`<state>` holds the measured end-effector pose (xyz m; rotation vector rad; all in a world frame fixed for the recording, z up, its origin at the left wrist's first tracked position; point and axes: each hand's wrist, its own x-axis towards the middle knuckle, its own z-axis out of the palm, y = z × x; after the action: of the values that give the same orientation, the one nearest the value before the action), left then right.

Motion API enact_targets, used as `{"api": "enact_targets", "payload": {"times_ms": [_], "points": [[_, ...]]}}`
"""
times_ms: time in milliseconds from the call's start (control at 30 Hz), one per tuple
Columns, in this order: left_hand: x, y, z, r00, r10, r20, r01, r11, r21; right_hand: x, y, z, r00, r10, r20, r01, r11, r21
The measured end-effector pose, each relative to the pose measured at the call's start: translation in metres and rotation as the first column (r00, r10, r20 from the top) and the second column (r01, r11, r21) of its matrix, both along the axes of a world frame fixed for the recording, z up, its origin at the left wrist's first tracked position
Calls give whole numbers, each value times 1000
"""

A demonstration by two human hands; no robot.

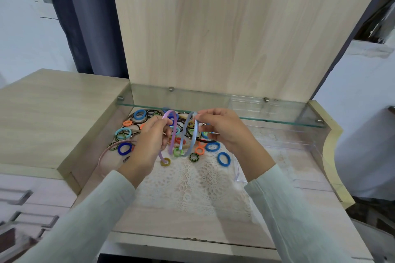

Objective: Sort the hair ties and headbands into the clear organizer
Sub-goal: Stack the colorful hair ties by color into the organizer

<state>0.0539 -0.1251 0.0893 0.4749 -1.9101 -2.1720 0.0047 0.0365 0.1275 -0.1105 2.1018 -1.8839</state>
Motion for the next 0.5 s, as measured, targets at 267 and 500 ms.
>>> {"api": "enact_targets", "payload": {"times_ms": [267,500], "points": [[4,5,-6,998,-69,15,69,997,-44,10,-21,-3,1000,12,25,-12,999,-35],[3,-2,-3,993,-73,92,75,997,-14,12,-29,1,1000,5,15,-5,999,-42]]}}
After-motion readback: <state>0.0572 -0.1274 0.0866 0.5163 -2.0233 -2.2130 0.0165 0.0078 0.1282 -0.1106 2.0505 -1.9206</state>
